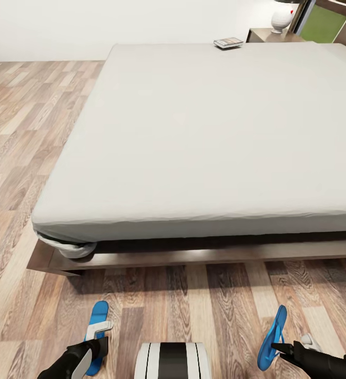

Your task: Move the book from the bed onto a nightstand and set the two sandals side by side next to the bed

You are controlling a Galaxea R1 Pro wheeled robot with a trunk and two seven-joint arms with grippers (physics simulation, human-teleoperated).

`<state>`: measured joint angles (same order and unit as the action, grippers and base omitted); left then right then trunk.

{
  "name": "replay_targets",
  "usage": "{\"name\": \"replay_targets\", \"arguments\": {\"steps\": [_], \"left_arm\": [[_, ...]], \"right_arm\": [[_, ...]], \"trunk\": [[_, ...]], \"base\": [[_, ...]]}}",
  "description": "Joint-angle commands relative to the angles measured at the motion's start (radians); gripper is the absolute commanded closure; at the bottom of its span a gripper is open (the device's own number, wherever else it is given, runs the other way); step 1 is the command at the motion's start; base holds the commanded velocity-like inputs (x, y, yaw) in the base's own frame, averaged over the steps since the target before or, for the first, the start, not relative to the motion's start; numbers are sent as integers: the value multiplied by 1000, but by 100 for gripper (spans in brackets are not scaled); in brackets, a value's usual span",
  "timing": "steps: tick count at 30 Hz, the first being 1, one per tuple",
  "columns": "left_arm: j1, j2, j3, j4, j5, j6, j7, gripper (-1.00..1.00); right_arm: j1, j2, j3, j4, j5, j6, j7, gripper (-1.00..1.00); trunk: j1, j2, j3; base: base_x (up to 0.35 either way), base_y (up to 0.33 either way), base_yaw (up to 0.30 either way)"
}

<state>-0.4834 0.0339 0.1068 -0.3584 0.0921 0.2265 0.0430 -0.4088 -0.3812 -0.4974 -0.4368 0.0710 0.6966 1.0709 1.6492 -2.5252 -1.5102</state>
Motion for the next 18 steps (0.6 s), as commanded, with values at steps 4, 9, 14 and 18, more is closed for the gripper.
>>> {"name": "replay_targets", "arguments": {"steps": [4, 9, 14, 18], "left_arm": [[0, 0, 1, -2, 10, 5, 0, 100], [0, 1, 1, -2, 11, 5, 0, 100], [0, 1, 1, -2, 11, 5, 0, 100], [0, 1, 1, -2, 11, 5, 0, 100]], "right_arm": [[-1, 1, -7, 0, 7, 8, 6, 100], [-1, 1, -7, -1, 7, 8, 6, 100], [-1, 1, -7, 0, 7, 8, 6, 100], [-1, 1, -7, 0, 7, 8, 6, 100]], "trunk": [[0, 0, -1], [2, -1, -20], [3, -2, -32], [3, -2, -32]], "base": [[0, 0, 0], [0, 0, 0], [0, 0, 0], [0, 0, 0]]}}
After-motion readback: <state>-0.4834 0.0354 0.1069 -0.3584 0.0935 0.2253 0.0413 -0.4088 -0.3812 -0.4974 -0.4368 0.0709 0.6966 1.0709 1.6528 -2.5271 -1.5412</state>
